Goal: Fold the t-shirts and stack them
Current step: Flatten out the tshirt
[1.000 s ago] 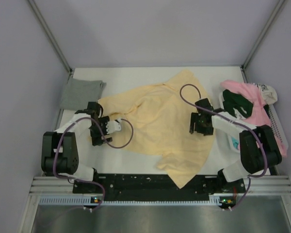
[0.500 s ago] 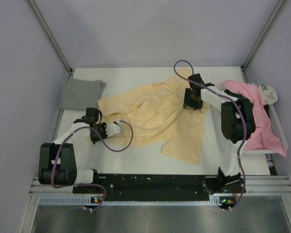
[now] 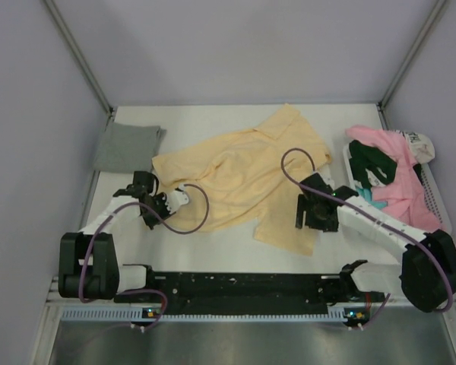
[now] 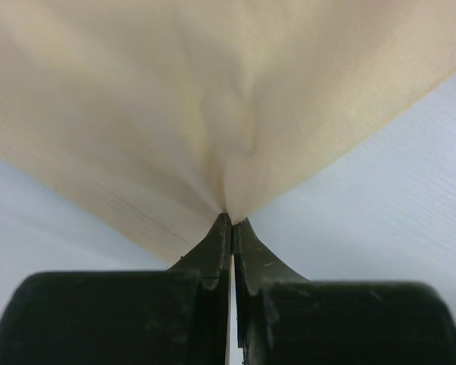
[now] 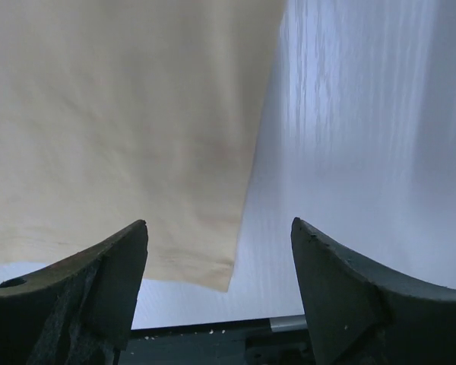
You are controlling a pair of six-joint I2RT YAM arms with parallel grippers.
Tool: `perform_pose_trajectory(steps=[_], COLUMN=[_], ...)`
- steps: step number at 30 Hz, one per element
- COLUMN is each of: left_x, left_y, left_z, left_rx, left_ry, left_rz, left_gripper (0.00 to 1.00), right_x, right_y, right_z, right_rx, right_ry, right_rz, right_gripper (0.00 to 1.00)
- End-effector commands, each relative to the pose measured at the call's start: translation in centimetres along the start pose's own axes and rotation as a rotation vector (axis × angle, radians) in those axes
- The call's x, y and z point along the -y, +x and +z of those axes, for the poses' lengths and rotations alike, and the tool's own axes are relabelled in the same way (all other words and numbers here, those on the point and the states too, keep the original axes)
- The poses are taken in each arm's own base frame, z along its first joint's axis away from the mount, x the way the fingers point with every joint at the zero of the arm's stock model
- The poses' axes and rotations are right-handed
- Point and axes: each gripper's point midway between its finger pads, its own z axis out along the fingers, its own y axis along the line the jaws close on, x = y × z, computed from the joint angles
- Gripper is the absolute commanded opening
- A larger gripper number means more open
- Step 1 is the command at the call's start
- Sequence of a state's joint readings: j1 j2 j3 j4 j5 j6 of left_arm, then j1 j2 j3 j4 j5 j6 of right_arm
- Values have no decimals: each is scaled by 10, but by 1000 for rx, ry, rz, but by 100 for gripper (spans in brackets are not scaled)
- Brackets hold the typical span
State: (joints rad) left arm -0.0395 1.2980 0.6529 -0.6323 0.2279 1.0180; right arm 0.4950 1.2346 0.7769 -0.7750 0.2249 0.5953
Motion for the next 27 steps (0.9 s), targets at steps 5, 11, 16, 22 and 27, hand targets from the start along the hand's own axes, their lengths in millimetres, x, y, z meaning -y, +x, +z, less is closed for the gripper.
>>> perform_pose_trajectory(steps=[5, 11, 16, 22, 27], left_x=[-3, -4, -12, -5, 13], left_y=[-15, -11, -25, -39, -38], left_z=[-22, -39, -84, -166, -234], left_rx=[48, 8, 27, 68, 76], left_ry=[-23, -54, -104, -196, -275], left_rz=[-43, -100, -120, -79, -79], left_gripper=[0, 0, 0, 0, 0], right_x=[-17, -44, -39, -3, 27], right_y=[83, 74, 1, -37, -26], right_z=[41, 41, -53, -204, -287], right_rx=[-161, -122, 164, 442, 533], right_ry=[-23, -183, -286, -445, -560], right_rz=[189, 202, 203, 180, 168], right_gripper=[65, 0, 0, 0, 0])
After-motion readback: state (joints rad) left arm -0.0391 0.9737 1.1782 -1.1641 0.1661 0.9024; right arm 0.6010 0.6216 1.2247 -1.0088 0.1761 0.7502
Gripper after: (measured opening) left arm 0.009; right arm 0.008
